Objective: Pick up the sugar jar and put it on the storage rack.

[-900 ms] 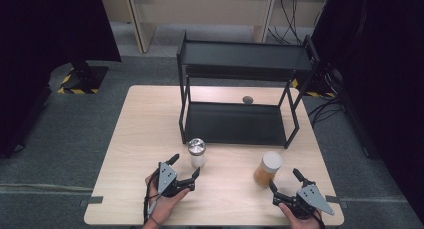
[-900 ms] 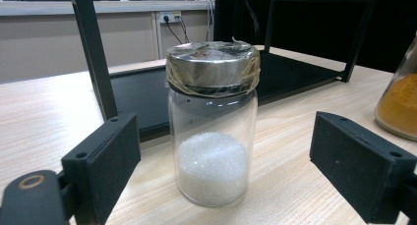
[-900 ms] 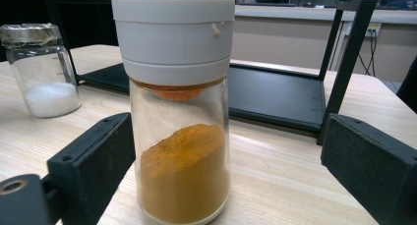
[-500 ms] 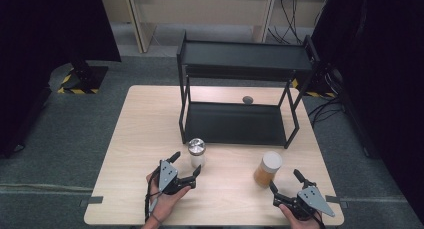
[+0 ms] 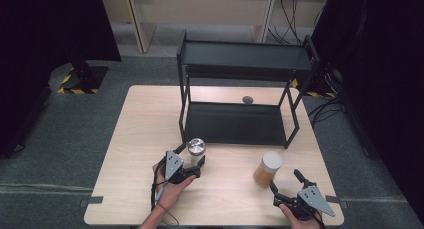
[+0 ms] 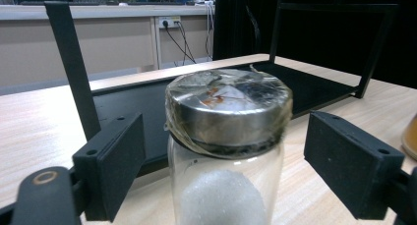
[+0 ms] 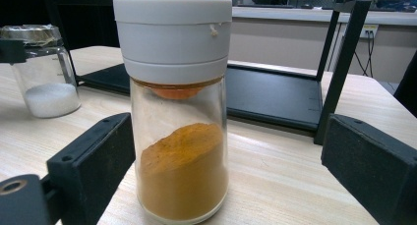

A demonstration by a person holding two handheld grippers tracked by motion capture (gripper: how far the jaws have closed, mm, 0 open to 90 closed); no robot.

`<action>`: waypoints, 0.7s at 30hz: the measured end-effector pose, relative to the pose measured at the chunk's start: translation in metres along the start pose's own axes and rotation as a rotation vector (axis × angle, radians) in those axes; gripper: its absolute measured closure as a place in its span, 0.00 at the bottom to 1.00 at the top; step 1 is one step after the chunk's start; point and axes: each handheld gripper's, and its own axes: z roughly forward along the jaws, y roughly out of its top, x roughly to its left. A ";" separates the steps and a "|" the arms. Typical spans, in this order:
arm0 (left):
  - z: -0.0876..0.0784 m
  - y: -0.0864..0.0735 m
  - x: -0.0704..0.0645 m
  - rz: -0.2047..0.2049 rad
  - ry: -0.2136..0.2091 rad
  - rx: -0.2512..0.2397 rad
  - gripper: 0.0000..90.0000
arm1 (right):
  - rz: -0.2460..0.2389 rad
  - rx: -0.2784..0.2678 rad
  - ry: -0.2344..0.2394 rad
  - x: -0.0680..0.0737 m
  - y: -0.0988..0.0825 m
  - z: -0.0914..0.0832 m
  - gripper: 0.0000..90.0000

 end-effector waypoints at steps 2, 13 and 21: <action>0.003 0.002 0.001 -0.002 -0.001 -0.001 0.20 | -0.003 0.003 0.002 0.000 0.001 0.000 0.07; 0.016 0.003 0.002 0.012 -0.007 0.001 0.31 | 0.002 0.001 0.003 -0.001 0.000 0.000 0.07; 0.016 0.003 -0.002 0.007 0.002 -0.005 0.37 | 0.008 0.000 0.003 -0.002 0.000 0.000 0.07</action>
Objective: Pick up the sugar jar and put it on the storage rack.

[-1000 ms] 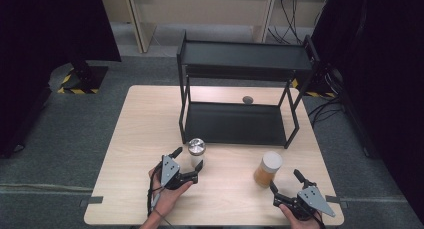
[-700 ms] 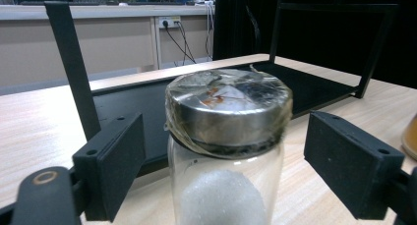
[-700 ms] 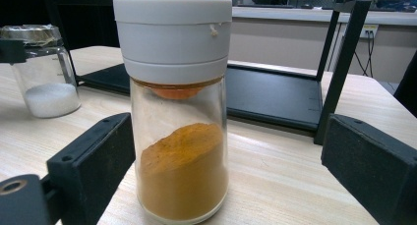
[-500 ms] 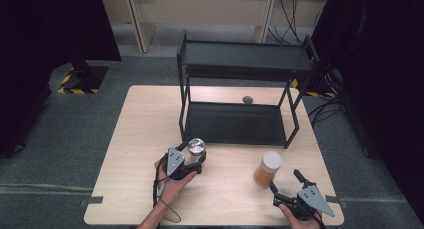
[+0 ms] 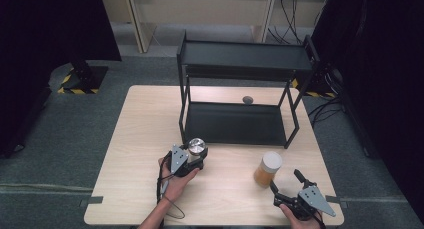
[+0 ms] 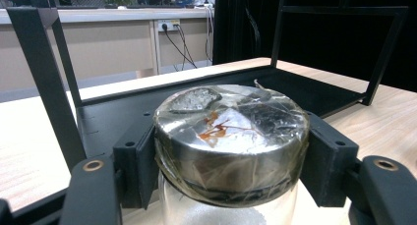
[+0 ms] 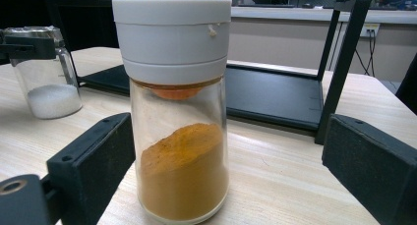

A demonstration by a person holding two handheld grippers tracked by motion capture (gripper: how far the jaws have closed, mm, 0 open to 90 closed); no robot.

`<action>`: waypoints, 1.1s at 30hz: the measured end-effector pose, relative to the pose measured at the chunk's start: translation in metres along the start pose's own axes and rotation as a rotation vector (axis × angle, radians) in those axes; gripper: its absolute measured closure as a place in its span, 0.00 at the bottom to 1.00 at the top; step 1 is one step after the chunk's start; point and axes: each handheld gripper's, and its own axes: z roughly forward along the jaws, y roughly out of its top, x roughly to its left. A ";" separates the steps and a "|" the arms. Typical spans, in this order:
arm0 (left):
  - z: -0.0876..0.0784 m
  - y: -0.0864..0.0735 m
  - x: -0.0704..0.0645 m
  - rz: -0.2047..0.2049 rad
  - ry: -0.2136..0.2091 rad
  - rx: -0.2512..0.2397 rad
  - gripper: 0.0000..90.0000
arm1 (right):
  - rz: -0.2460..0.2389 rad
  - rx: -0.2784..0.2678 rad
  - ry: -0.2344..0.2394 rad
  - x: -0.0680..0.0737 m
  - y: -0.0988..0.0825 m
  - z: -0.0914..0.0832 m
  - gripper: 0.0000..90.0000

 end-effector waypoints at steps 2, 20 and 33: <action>0.000 0.001 -0.001 0.004 0.003 0.002 0.38 | 0.000 0.001 0.001 0.000 0.000 0.000 0.07; -0.018 0.028 -0.003 0.011 0.009 -0.091 0.38 | -0.005 -0.002 0.001 0.000 0.000 0.000 0.07; -0.019 0.052 -0.004 0.031 0.028 -0.152 0.38 | -0.010 -0.009 0.001 0.001 -0.002 -0.001 0.06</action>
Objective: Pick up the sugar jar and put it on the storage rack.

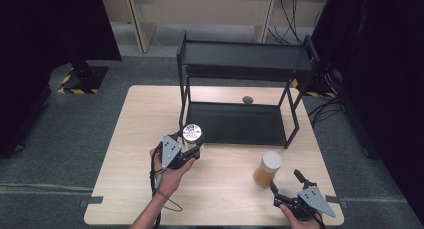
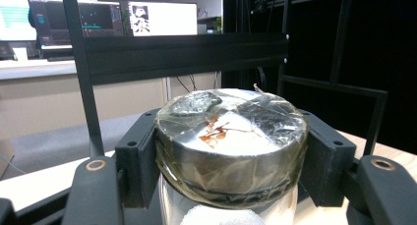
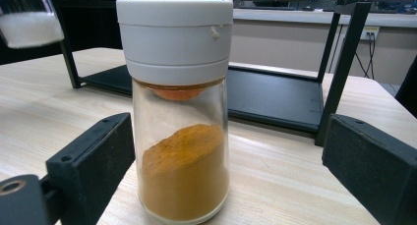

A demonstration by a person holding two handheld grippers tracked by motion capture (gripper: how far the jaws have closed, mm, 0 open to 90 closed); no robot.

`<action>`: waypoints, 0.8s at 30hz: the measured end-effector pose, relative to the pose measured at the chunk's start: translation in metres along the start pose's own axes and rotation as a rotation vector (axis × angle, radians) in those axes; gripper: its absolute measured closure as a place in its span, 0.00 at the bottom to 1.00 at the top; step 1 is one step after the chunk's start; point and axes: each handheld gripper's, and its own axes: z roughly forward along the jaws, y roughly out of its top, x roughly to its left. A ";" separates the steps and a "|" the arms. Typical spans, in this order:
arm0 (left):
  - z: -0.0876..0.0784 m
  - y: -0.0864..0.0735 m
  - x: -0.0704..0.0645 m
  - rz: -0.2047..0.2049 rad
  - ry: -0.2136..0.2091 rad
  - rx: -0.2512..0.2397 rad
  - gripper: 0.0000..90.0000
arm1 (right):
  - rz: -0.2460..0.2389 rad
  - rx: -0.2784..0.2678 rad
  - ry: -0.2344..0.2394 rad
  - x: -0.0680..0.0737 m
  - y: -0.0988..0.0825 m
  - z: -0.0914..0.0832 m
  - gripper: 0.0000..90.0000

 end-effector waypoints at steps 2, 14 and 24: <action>0.001 0.003 0.000 -0.001 0.002 -0.008 0.38 | -0.001 0.000 0.000 0.000 0.000 0.000 0.06; 0.005 0.019 0.001 0.023 0.018 -0.040 0.38 | -0.002 -0.007 -0.001 0.000 -0.001 -0.001 0.06; 0.010 0.032 0.002 0.033 0.022 -0.061 0.38 | 0.001 -0.010 -0.003 0.000 -0.002 -0.001 0.06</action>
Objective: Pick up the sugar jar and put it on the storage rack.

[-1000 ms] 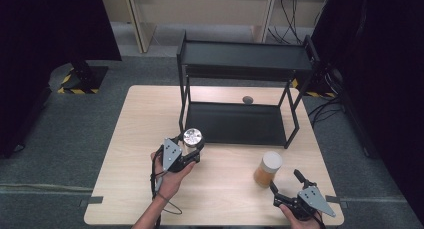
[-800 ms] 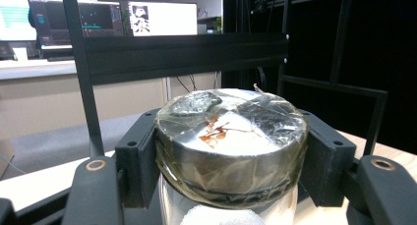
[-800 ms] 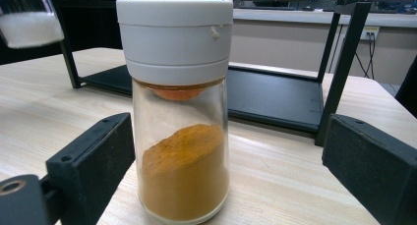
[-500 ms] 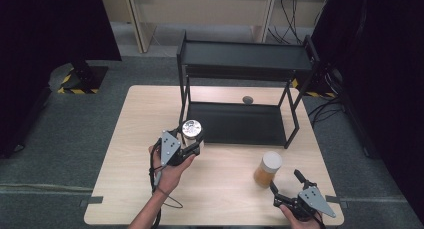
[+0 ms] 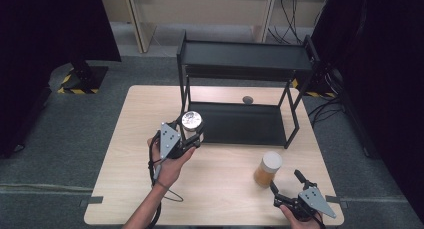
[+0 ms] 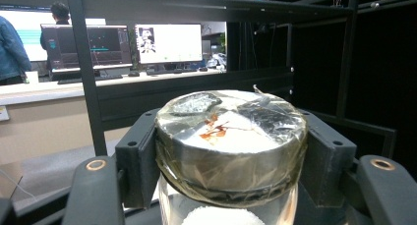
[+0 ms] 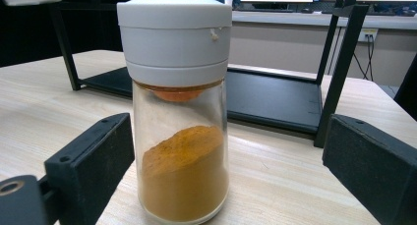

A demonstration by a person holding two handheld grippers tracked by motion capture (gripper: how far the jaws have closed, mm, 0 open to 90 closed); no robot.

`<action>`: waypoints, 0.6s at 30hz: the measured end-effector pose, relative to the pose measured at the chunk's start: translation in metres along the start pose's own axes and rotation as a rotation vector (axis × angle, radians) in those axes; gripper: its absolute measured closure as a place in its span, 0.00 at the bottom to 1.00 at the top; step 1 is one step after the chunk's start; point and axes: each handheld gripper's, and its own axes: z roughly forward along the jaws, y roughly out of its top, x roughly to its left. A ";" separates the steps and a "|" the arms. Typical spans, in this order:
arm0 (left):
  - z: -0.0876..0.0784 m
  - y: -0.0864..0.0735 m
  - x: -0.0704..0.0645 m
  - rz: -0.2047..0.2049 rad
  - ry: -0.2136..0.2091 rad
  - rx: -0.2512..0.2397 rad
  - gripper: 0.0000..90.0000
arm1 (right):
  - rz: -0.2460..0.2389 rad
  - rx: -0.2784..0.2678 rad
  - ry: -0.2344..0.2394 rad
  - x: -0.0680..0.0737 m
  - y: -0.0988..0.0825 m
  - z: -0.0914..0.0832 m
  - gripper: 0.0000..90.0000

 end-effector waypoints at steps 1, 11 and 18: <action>0.001 0.001 0.000 -0.001 0.001 -0.002 0.38 | 0.000 0.000 0.000 0.000 0.000 0.000 0.06; 0.009 0.016 0.000 0.016 0.005 -0.027 0.38 | 0.004 -0.002 0.000 0.000 0.000 0.000 0.06; 0.014 0.025 0.000 0.023 0.011 -0.044 0.38 | 0.006 -0.002 -0.001 0.000 0.000 0.000 0.06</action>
